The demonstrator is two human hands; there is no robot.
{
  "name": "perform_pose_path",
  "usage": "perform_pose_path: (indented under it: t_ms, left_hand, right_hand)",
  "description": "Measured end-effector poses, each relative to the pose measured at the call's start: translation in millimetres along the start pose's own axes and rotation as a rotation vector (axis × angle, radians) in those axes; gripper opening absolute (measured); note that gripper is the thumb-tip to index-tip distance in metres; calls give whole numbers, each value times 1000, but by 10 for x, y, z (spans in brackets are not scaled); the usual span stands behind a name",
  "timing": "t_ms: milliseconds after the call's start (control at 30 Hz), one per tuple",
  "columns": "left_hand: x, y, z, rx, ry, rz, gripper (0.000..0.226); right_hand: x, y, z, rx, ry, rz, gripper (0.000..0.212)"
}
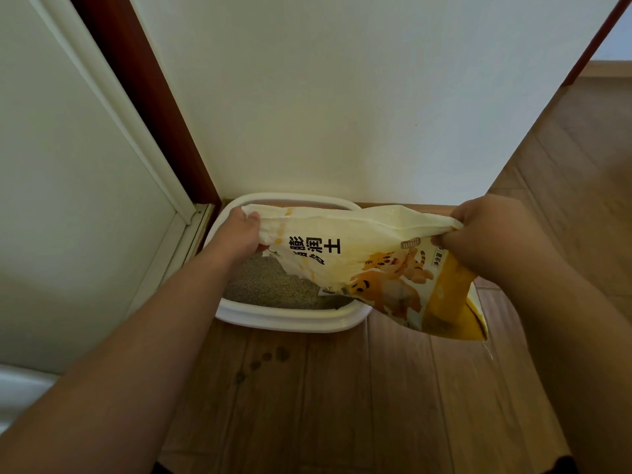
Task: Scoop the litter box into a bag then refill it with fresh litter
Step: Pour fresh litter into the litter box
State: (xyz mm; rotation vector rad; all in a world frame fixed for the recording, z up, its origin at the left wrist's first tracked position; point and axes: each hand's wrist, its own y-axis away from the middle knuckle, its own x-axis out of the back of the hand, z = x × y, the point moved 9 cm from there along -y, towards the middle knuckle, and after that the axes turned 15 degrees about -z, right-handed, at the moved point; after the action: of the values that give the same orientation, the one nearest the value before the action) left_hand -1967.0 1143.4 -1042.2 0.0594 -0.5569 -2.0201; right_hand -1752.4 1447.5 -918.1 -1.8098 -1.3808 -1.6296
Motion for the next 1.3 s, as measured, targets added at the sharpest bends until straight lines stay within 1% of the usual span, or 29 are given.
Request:
perform_pose_path:
  t_ms: [167, 367, 467, 567, 667, 867, 1000, 1300]
  left_hand:
    - [-82, 6, 5, -19, 36, -17, 12]
    - [-132, -37, -26, -14, 18, -10, 10]
    - [-172, -53, -45, -2, 13, -14, 14]
    - [-216, -53, -43, 9, -12, -13, 30]
    - [-235, -67, -38, 12, -13, -8, 37]
    - [-255, -109, -106, 39, 43, -15, 37]
    - [-245, -127, -181, 57, 4, -16, 34]
    - [-266, -178, -166, 64, -51, 0, 38]
  right_hand:
    - [40, 8, 27, 1, 1, 19, 25]
    - [47, 7, 78, -7, 10, 16, 28]
    - [56, 2, 100, -6, 16, 18, 26]
    - [51, -7, 124, -17, 17, 7, 25]
    - [57, -16, 148, -30, 27, 8, 25]
    - [97, -19, 140, -30, 27, 22, 24]
    - [135, -6, 63, -13, 25, 42, 25]
    - [150, 12, 40, -20, 38, 41, 25]
